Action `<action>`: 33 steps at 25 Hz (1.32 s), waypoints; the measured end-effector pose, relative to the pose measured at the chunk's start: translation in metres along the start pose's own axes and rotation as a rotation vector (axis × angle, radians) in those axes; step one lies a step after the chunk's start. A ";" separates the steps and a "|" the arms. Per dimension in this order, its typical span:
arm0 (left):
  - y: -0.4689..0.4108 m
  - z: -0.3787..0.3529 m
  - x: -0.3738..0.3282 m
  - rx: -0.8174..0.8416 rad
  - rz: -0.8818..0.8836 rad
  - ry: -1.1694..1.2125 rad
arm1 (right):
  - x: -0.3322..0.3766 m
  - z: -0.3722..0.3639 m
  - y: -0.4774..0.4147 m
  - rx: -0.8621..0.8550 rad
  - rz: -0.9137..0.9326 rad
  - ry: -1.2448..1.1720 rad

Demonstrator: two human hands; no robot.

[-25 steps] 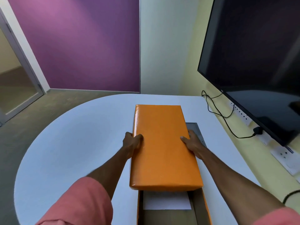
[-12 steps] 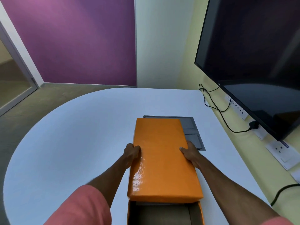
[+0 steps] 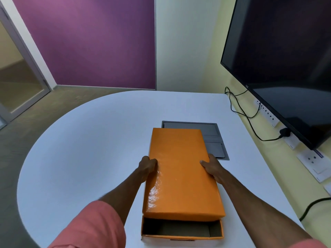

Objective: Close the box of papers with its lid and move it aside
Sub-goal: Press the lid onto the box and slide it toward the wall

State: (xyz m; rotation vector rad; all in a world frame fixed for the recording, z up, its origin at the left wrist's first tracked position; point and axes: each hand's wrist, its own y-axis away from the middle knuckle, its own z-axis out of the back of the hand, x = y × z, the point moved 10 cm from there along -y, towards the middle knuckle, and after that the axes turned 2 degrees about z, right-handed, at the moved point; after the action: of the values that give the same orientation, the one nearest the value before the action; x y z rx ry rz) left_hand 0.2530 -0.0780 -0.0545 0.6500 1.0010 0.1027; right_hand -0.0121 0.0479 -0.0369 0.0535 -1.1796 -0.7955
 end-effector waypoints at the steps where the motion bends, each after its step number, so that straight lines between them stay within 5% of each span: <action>1: 0.003 0.000 0.002 -0.004 -0.002 0.003 | -0.001 0.000 0.003 0.005 0.003 -0.002; 17: 0.046 -0.007 0.031 0.024 -0.062 -0.010 | -0.017 -0.004 0.062 -0.027 -0.011 0.142; 33: 0.116 -0.022 0.053 -0.172 -0.408 -0.344 | -0.059 -0.017 0.141 -0.190 0.056 0.562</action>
State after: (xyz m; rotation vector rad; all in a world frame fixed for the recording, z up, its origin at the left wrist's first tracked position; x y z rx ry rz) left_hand 0.2888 0.0452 -0.0381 0.2832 0.7632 -0.2720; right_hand 0.0670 0.1791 -0.0303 0.0799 -0.5707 -0.7733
